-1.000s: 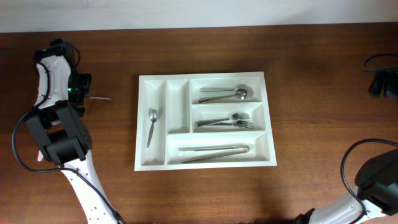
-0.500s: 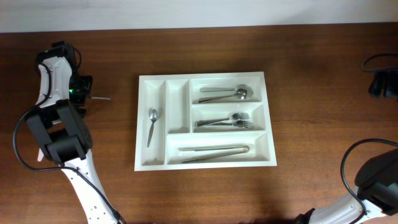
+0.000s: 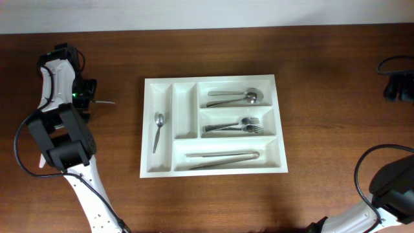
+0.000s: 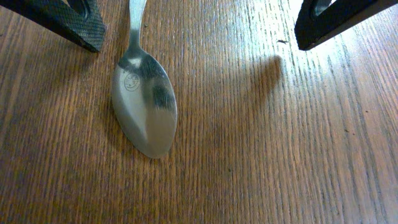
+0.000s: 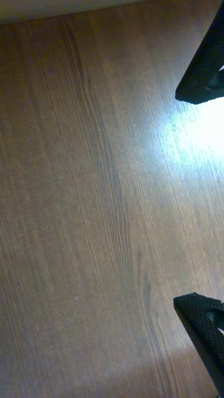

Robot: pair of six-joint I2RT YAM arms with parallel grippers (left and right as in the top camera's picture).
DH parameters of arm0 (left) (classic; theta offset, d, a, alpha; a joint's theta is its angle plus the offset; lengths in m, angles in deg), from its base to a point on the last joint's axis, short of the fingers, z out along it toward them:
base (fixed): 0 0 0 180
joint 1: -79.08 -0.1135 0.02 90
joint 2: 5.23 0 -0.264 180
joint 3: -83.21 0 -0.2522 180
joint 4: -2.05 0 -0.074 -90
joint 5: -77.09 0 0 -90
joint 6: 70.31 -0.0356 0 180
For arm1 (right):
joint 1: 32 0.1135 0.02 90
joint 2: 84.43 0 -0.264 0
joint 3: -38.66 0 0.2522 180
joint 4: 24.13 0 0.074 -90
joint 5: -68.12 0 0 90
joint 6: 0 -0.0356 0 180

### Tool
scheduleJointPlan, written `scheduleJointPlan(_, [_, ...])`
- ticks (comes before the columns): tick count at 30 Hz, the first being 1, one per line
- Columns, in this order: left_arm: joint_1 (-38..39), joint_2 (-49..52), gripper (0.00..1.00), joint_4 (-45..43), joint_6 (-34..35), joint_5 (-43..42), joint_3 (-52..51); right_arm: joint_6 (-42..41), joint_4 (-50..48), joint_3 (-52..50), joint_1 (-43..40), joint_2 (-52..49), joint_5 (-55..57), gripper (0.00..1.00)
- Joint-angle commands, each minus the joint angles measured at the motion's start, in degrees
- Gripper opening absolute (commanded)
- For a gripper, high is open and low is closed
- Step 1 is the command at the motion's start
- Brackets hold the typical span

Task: Pack container
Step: 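Lower the left gripper over the second spoon's bowl, then close the left gripper on the second spoon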

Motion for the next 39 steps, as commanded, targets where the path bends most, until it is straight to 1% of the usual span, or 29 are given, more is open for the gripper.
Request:
scheduleJointPlan(1, [-0.2,0.8,1.00,0.5,-0.6,-0.4,0.7,-0.4,0.0,0.0,-0.4,0.1,0.1,0.99])
scheduleJointPlan(9, [-0.2,1.0,1.00,0.7,-0.7,-0.4,0.7,-0.4,0.0,0.0,-0.4,0.1,0.1,0.99])
scheduleJointPlan(18, [-0.2,3.4,1.00,1.4,-0.7,-1.7,0.6,-0.4,0.0,0.0,-0.4,0.1,0.1,0.99])
scheduleJointPlan(27, [-0.2,3.9,1.00,0.1,-0.8,-2.6,0.6,-0.4,0.0,0.0,-0.4,0.1,0.1,0.99])
scheduleJointPlan(34, [-0.2,3.9,1.00,-0.9,-3.3,-2.4,0.6,-0.4,0.0,0.0,-0.4,0.1,0.1,0.99])
scheduleJointPlan(39, [-0.2,3.9,1.00,-1.4,-3.3,-2.3,0.6,-0.4,0.0,0.0,-0.4,0.1,0.1,0.99])
